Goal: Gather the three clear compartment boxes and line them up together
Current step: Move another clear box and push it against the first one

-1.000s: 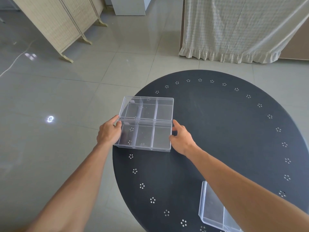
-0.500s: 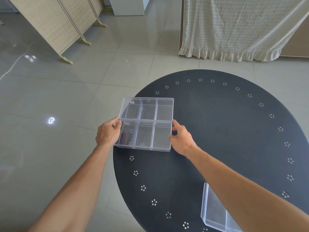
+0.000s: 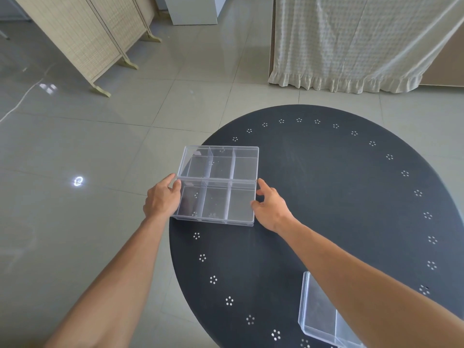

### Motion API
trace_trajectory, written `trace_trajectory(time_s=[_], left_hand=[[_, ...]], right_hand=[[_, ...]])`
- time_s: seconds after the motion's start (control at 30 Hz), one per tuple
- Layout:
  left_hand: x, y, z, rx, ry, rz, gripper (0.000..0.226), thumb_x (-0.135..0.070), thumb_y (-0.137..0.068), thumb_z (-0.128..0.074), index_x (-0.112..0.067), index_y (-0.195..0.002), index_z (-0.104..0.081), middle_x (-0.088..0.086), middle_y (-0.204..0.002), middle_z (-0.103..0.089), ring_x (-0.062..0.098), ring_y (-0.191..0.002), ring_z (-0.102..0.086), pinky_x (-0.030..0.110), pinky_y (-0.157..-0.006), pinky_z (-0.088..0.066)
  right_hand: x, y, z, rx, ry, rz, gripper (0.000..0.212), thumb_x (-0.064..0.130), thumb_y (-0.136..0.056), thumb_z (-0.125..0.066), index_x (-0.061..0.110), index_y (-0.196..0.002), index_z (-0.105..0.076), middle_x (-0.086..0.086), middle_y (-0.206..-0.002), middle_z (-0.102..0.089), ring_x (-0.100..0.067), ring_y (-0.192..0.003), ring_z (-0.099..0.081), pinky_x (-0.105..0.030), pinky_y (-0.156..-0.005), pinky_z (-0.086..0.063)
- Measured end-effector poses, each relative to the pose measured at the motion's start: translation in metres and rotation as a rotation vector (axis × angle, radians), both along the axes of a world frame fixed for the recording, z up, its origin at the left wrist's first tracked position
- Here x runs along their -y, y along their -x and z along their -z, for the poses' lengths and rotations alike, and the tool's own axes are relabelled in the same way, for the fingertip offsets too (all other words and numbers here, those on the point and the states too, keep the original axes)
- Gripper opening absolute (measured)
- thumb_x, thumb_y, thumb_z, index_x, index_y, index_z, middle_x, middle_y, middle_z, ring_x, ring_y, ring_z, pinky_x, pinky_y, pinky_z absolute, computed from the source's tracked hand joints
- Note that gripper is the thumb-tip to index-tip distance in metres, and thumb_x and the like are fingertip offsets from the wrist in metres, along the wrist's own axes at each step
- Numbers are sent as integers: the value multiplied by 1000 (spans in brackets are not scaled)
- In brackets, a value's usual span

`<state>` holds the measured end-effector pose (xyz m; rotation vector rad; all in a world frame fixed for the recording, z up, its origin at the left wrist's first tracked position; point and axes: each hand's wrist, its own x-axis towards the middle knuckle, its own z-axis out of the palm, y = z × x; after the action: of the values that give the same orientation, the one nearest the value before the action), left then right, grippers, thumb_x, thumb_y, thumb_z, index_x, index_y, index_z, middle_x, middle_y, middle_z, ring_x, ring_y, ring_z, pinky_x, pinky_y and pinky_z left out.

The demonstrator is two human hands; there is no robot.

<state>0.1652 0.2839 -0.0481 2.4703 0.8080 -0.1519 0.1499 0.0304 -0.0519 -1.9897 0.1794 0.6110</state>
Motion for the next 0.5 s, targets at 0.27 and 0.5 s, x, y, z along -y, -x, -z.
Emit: trace_trajectory(time_s=[0.27,0.5], left_hand=[[25,31,-21,96,-118,41,45,-42,-97,-41,-31,-141,-43,12,-127,-51,35,-117,-50,45,-89,-41],[95,85,-34,256,-76,151,47,-41,-95,-47,-32,-141,-46,9,-133,-50,31,-121,-49,46,-90,-44]], right_hand=[[33,32,-28,23,106,-42,67,28,-97,-48,27,-154,-11,-2,-148,-36,-23,-127,-46,-32,-94,-42],[89,85,-44,56,203,-66,70,30,-96,-50,27,-154,-10,-4,-150,-34,-26,-126,-48,-39,-104,-41]])
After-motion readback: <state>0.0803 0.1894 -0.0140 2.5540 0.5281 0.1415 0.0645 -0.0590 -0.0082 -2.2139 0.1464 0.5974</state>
